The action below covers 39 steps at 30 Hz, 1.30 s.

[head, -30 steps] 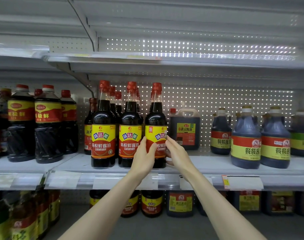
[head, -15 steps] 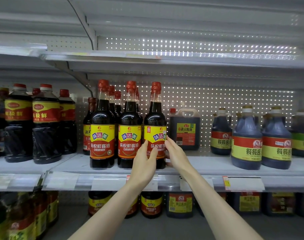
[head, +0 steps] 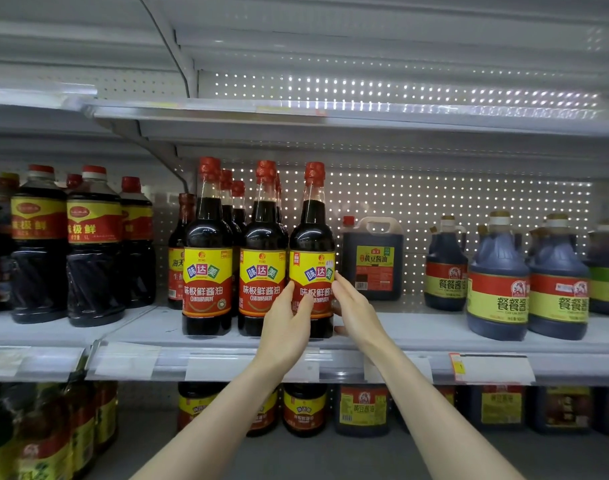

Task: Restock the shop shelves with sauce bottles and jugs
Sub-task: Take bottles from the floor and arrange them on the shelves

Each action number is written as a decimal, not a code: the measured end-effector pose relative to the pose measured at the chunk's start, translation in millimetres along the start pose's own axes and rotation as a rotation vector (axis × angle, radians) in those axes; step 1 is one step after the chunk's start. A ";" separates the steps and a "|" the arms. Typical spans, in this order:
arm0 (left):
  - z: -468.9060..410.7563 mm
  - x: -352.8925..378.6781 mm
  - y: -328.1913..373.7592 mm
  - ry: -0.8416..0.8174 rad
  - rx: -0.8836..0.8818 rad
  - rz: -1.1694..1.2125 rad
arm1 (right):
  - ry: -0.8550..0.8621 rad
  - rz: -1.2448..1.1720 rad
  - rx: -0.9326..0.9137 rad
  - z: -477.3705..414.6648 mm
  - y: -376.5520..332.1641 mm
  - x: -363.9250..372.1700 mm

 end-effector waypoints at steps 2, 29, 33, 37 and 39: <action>0.8 0.3 1.8 0.001 0.010 -0.018 | 0.008 -0.031 0.013 0.1 1.4 -0.3; -11.5 -2.0 -7.6 -0.078 -0.016 -0.026 | 0.091 0.009 -0.022 4.9 0.6 -5.4; -11.5 -1.8 -8.3 -0.089 -0.016 -0.020 | 0.082 0.020 -0.021 5.4 1.4 -5.1; -11.0 -2.5 -8.3 -0.088 -0.018 -0.022 | 0.075 0.029 -0.019 6.1 0.5 -5.0; -10.2 -2.0 -8.1 -0.092 -0.018 -0.029 | 0.078 0.034 -0.020 7.3 0.0 -5.1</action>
Point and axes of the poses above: each hand's wrist, its own z-axis away from the middle knuckle, its own x-axis out of the palm, y = z × x, the point moved 10 cm from there along -z, towards the middle knuckle, and after that the axes turned 8 degrees about -x, right-handed, at the moved point
